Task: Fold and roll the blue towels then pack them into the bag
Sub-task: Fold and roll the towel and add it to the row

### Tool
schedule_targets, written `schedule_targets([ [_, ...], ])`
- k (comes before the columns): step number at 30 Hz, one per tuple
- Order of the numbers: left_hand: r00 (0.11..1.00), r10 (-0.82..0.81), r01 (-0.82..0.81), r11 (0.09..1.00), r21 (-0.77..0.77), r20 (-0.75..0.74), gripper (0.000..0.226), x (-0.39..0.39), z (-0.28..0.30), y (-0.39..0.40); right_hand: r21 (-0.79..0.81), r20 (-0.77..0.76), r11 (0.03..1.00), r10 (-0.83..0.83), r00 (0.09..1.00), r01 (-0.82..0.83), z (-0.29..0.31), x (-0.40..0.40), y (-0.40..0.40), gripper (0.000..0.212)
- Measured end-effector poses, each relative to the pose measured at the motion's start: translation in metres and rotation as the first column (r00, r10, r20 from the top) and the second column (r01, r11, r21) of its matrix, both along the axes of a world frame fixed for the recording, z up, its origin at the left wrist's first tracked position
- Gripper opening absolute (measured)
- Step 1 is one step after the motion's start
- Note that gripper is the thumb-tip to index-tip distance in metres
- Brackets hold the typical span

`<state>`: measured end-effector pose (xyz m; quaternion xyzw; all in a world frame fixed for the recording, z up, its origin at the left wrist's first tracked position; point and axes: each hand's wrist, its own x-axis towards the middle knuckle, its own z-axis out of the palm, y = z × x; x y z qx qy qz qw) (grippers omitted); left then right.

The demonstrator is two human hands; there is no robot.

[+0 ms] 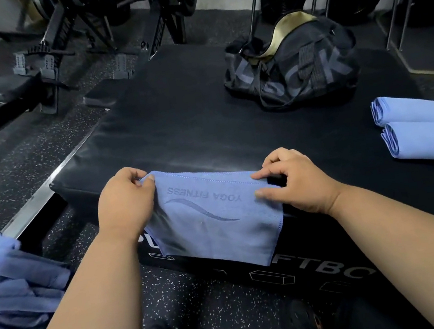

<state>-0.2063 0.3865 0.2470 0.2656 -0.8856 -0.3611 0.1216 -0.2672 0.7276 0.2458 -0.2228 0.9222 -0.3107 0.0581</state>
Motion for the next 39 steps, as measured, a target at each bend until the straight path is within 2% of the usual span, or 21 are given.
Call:
schedule_targets([
  [5, 0.999, -0.038, 0.038, 0.999, -0.023, 0.020, 0.027, 0.000, 0.001, -0.007, -0.025, -0.033, 0.999, -0.047, 0.998, 0.046, -0.003, 0.002, -0.002, 0.017],
  [11, 0.997, -0.071, 0.071, 0.997, -0.013, -0.008, 0.010, 0.000, 0.001, -0.012, 0.029, -0.016, 0.997, -0.068, 0.998, 0.068, 0.003, 0.007, -0.008, 0.021],
  [13, 0.996, -0.085, 0.085, 0.996, -0.006, -0.005, 0.015, -0.001, 0.001, -0.014, 0.033, -0.084, 0.997, -0.073, 0.994, 0.076, 0.003, 0.012, -0.012, 0.022],
  [16, 0.993, -0.112, 0.112, 0.993, -0.032, -0.020, 0.018, -0.001, -0.003, -0.019, 0.068, -0.282, 0.990, -0.099, 0.954, 0.122, 0.007, 0.015, -0.021, 0.024],
  [18, 0.991, -0.133, 0.131, 0.991, -0.034, -0.033, 0.018, 0.001, -0.003, -0.020, 0.046, -0.341, 0.993, -0.085, 0.936, 0.107, 0.014, 0.015, -0.026, 0.024],
  [19, 0.990, -0.138, 0.137, 0.990, -0.027, -0.042, 0.019, 0.002, -0.003, -0.021, 0.014, -0.327, 0.997, -0.069, 0.943, 0.078, 0.017, 0.014, -0.028, 0.022],
  [21, 0.989, -0.133, 0.134, 0.991, 0.001, -0.065, 0.019, 0.004, -0.002, -0.024, -0.086, -0.174, 0.995, -0.074, 0.982, 0.060, 0.019, 0.012, -0.033, 0.018],
  [23, 0.987, -0.129, 0.133, 0.991, 0.034, -0.091, 0.019, 0.007, -0.003, -0.026, -0.159, -0.009, 0.980, -0.126, 0.992, 0.123, 0.016, 0.010, -0.037, 0.014],
  [25, 0.984, -0.131, 0.141, 0.987, 0.077, -0.120, 0.017, 0.009, -0.004, -0.028, -0.177, 0.059, 0.966, -0.180, 0.982, 0.188, 0.012, 0.006, -0.039, 0.013],
  [29, 0.983, -0.121, 0.142, 0.978, 0.151, -0.136, 0.007, 0.013, -0.004, -0.038, -0.135, 0.087, 0.973, -0.174, 0.981, 0.185, 0.013, -0.002, -0.043, 0.010],
  [33, 0.986, -0.148, 0.157, 0.980, 0.124, -0.079, 0.005, 0.014, -0.003, -0.050, -0.052, 0.095, 0.982, -0.176, 0.980, 0.181, 0.014, -0.005, -0.047, 0.009],
  [39, 0.990, -0.142, 0.143, 0.990, 0.010, -0.025, 0.018, 0.012, -0.004, -0.061, -0.002, 0.077, 0.969, -0.247, 0.966, 0.248, 0.015, -0.009, -0.054, 0.012],
])
